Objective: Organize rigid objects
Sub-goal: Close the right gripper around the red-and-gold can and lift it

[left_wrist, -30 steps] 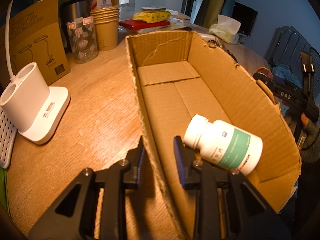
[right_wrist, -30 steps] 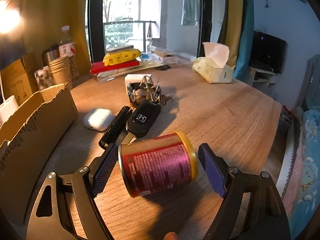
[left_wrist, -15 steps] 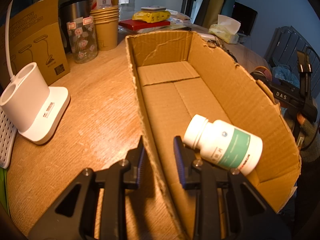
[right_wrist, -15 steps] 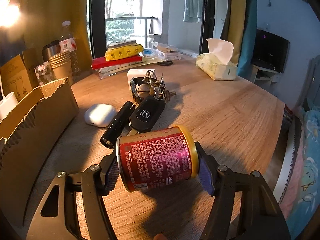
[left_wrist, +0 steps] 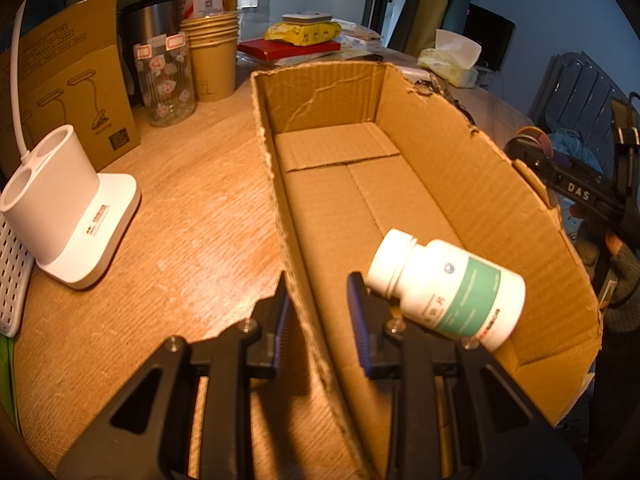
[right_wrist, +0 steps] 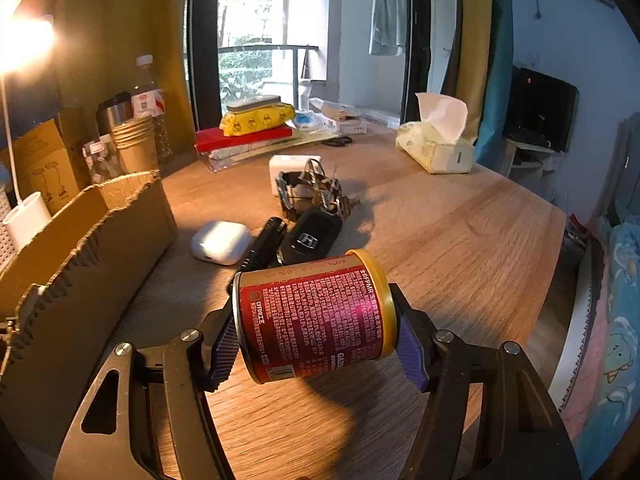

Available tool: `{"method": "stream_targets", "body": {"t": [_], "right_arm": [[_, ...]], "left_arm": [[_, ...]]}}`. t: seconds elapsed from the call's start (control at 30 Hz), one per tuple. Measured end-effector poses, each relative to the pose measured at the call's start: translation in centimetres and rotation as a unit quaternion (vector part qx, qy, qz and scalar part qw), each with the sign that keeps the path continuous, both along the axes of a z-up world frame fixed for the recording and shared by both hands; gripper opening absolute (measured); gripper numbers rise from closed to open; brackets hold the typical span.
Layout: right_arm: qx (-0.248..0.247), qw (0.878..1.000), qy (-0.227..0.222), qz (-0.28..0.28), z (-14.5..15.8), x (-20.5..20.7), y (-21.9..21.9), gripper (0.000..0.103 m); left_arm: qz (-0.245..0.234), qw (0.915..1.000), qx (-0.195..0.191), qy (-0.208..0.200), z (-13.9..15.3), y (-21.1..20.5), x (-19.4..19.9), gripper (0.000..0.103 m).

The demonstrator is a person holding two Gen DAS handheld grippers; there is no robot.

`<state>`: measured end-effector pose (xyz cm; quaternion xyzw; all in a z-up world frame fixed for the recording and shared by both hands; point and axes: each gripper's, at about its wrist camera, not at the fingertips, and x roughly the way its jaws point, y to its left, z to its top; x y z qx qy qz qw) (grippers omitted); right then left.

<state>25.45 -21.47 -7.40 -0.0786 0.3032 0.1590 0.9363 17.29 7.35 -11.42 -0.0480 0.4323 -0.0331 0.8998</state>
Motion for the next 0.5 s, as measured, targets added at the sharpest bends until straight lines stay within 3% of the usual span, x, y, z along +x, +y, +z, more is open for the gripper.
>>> {"method": "stream_targets", "body": {"t": [0.5], "right_arm": [[0.014, 0.998, -0.041, 0.046, 3.9, -3.4, 3.0, 0.069]], "left_arm": [[0.0, 1.0, 0.0, 0.0, 0.0, 0.0, 0.0, 0.029]]}}
